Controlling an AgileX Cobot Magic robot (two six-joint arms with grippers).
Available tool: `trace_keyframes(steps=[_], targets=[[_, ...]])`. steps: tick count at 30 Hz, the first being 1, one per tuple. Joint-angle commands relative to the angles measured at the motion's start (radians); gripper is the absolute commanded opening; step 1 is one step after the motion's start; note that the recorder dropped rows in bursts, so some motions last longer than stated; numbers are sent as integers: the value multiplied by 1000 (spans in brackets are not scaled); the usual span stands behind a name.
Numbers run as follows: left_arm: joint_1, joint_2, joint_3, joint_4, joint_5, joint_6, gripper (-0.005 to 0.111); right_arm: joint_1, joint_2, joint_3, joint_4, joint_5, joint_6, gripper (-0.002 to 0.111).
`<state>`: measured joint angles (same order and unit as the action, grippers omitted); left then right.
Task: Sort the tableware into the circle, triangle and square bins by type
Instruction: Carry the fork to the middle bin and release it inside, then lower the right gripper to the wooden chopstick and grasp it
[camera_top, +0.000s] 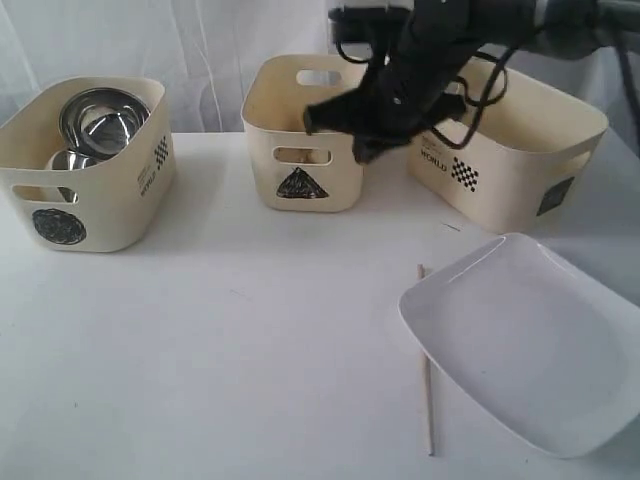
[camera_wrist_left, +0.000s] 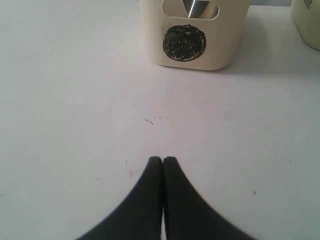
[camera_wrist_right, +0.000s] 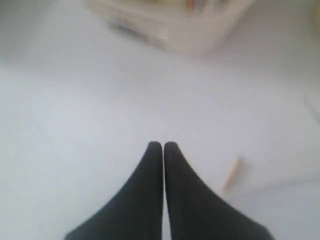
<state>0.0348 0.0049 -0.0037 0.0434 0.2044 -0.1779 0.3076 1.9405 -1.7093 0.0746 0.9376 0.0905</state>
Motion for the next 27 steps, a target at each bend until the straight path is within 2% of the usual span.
trace_keyframes(steps=[1, 2, 4, 7, 8, 12, 14, 27], targets=[[-7, -5, 4, -1, -3, -1, 0, 49, -163, 255, -23, 284, 56, 0], [-7, -5, 4, -1, -3, -1, 0, 64, -216, 331, -23, 253, 87, 0], [-7, -5, 4, -1, -3, -1, 0, 101, -382, 564, -23, 61, 187, 0], [-7, -5, 4, -1, -3, -1, 0, 101, -432, 705, -19, 25, 187, 1], [-7, -5, 4, -1, -3, -1, 0, 101, -430, 747, 1, 23, 177, 5], [-7, -5, 4, -1, -3, -1, 0, 101, -384, 793, 105, -48, 175, 33], [-7, -5, 4, -1, -3, -1, 0, 101, -362, 793, 109, -71, 175, 37], [-7, -5, 4, -1, -3, -1, 0, 101, -230, 793, 138, -180, 175, 37]])
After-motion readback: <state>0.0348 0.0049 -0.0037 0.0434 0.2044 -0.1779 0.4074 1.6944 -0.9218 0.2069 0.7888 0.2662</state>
